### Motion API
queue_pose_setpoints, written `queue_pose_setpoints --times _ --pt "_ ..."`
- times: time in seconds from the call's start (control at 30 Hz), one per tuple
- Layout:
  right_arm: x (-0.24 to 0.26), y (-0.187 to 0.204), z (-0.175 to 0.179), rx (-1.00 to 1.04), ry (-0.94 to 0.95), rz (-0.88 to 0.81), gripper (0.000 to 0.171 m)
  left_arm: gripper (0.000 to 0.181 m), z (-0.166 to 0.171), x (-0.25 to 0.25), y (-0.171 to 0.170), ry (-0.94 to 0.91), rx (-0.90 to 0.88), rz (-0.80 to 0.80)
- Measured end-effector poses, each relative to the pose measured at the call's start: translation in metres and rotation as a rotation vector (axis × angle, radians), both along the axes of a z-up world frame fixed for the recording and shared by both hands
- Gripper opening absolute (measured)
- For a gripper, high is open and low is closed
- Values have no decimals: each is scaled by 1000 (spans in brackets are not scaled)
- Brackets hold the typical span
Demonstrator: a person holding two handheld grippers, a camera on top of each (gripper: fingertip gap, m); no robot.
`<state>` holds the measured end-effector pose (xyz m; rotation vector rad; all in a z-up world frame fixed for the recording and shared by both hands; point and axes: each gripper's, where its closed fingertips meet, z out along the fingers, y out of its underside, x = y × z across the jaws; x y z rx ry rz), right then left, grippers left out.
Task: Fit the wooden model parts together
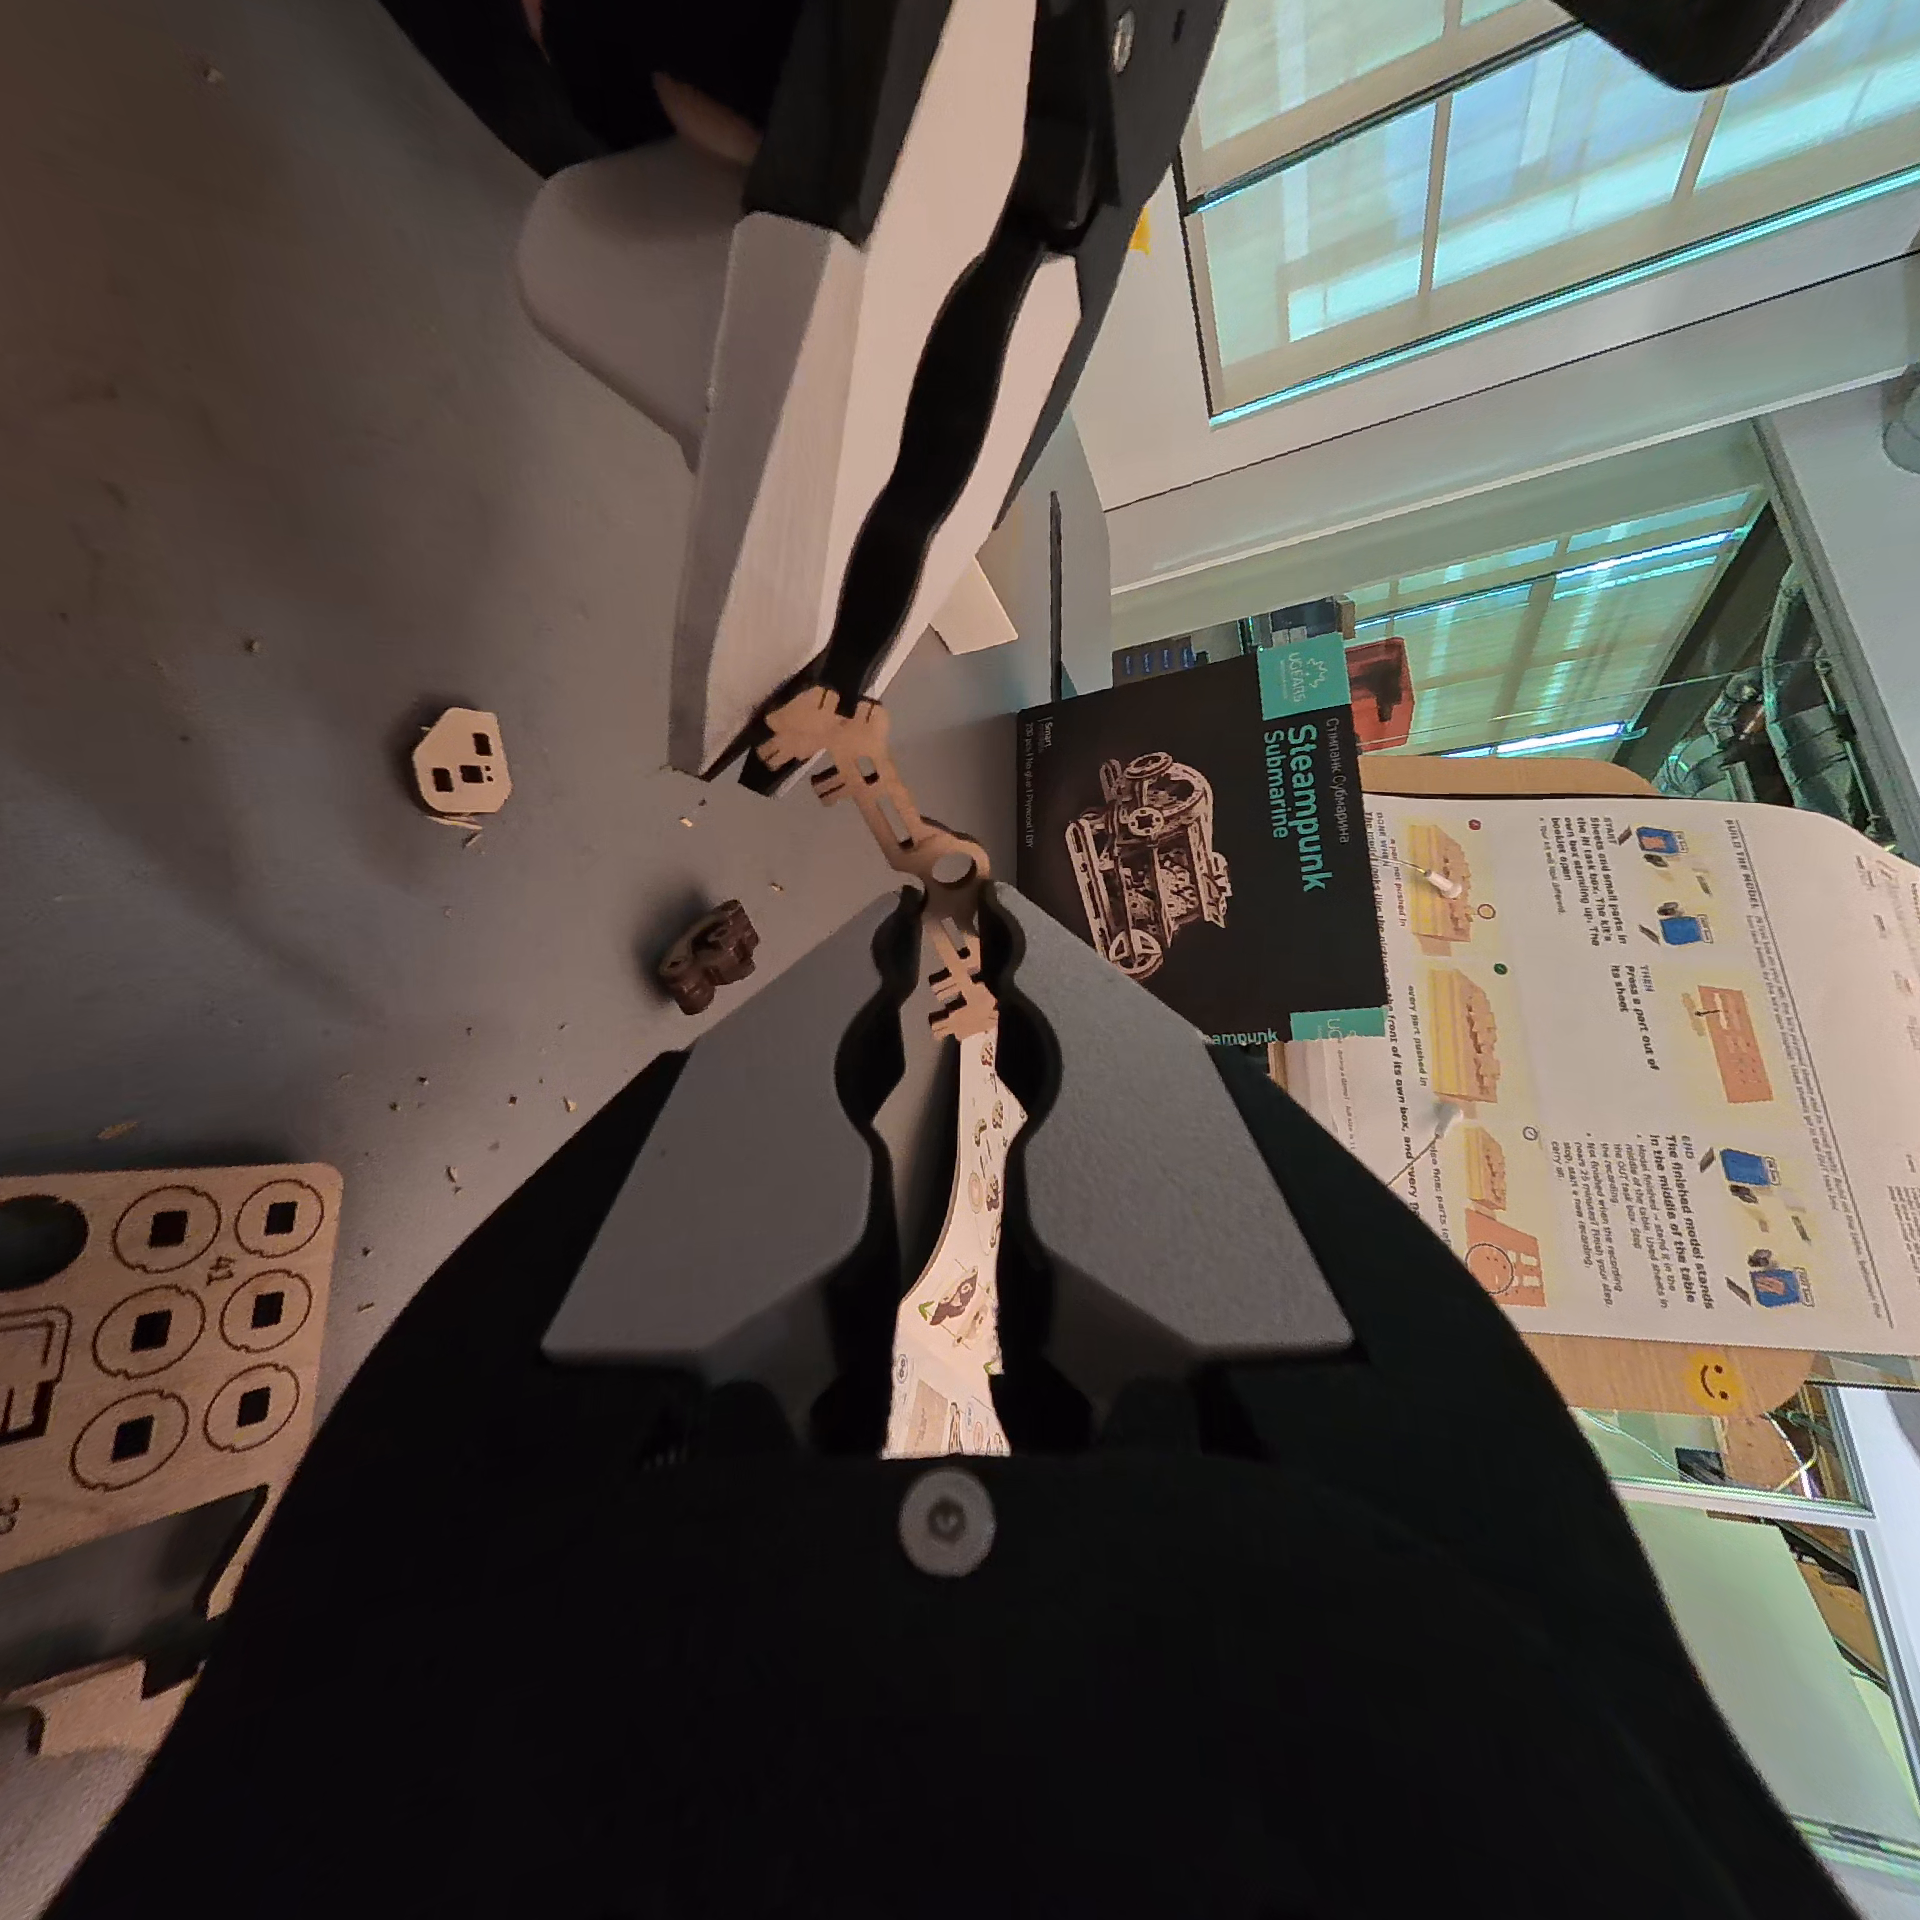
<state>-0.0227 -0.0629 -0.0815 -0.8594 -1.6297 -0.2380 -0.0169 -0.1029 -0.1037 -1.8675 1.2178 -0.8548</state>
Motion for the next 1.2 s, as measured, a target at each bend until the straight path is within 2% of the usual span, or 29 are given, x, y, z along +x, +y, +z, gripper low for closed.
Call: queue_pose_setpoints --times 0.43,0.77,1.2 --pt "0 0 0 4 -3 -2 9 18 1 -1 2 -2 2 10" --pt "0 0 0 6 -3 2 9 21 -10 -5 6 58 0 39" --pt "0 -1 -3 12 -20 3 10 20 6 -7 11 -28 8 68"
